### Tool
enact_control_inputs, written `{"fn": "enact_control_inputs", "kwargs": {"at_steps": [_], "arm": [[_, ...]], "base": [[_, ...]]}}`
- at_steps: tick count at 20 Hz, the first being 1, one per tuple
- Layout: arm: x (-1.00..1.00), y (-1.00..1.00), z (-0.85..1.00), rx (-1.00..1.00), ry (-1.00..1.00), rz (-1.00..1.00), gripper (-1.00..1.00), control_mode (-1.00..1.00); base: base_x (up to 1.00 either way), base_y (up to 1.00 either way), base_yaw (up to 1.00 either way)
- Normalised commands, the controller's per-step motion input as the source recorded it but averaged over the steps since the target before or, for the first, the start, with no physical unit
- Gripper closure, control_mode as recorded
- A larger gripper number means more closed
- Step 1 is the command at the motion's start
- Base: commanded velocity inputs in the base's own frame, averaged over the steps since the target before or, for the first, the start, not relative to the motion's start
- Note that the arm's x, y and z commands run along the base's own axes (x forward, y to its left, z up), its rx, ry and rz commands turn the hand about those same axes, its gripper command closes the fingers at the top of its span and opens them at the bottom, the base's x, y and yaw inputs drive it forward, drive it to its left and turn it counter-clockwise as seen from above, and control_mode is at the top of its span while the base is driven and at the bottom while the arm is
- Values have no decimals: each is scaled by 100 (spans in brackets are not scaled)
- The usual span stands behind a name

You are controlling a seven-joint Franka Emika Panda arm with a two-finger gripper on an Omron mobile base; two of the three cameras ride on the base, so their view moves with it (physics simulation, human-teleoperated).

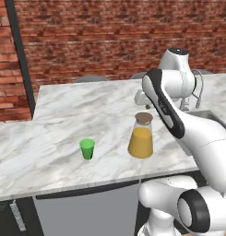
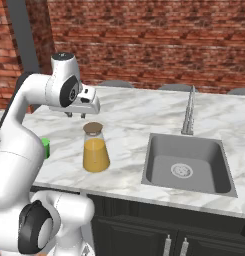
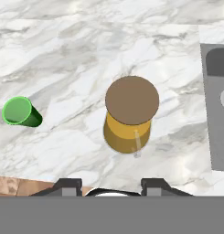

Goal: Place the pitcher and cup on the dining counter for serving.

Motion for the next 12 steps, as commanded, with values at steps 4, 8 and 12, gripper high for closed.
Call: {"fn": "enact_control_inputs", "kwargs": {"at_steps": [4, 8, 12], "arm": [[-9, 0, -13, 0, 0, 0, -100, -100], [-15, -2, -31, 0, 0, 0, -100, -100], [0, 1, -41, -4, 1, 0, -100, -100]], "base": [[0, 0, 0], [0, 0, 0], [0, 0, 0]]}}
